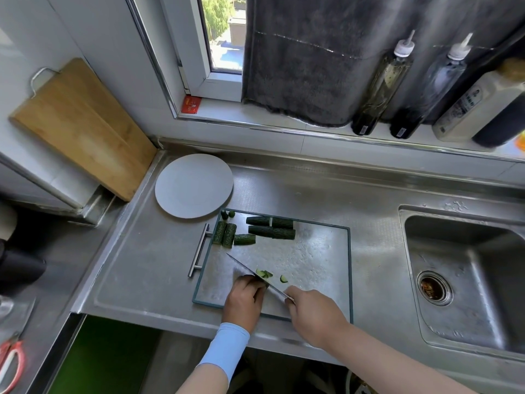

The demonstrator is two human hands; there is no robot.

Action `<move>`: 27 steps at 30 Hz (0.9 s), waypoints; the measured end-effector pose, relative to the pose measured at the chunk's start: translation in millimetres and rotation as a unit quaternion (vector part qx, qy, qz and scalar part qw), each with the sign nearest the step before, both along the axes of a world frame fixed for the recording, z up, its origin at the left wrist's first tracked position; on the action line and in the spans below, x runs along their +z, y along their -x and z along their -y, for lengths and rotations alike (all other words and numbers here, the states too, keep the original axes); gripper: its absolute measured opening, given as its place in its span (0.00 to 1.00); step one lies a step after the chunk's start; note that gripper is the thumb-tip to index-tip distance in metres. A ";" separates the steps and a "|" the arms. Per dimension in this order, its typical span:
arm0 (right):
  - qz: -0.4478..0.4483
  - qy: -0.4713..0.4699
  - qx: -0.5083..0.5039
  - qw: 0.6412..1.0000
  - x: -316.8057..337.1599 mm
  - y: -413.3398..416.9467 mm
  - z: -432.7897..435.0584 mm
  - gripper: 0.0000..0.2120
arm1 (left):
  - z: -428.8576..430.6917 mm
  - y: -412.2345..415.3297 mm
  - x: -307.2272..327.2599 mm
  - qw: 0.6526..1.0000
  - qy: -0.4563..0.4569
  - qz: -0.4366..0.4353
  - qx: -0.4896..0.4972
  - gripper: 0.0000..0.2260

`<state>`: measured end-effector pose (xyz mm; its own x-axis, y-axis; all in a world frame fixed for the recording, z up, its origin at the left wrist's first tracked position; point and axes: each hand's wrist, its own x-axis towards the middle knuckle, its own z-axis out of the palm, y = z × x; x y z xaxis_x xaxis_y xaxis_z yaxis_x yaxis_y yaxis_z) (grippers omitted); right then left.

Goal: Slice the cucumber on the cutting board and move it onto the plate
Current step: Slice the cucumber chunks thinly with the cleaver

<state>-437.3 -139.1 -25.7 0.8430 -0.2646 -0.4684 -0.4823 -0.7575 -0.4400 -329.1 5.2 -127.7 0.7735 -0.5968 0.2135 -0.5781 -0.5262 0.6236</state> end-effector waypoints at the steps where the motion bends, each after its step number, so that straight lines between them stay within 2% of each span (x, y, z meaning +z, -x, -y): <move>1: -0.003 -0.001 0.000 1.000 0.1 -0.9 -0.4 0.10 | 0.0 -0.2 -0.4 1.000 0.003 0.000 0.002 0.08; 12: -0.029 0.000 0.003 1.000 -4.1 -15.5 -3.8 0.10 | -1.5 0.3 0.1 1.000 0.008 0.006 0.004 0.09; 27: 0.011 0.001 0.010 1.000 4.3 -1.0 -1.8 0.10 | -2.7 2.0 0.8 1.000 0.008 0.005 0.015 0.10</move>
<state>-436.3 -137.3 -21.4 0.8584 -0.2476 -0.4493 -0.4567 -0.7679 -0.4492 -331.1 8.0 -126.9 0.7887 -0.5701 0.2302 -0.5683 -0.5333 0.6266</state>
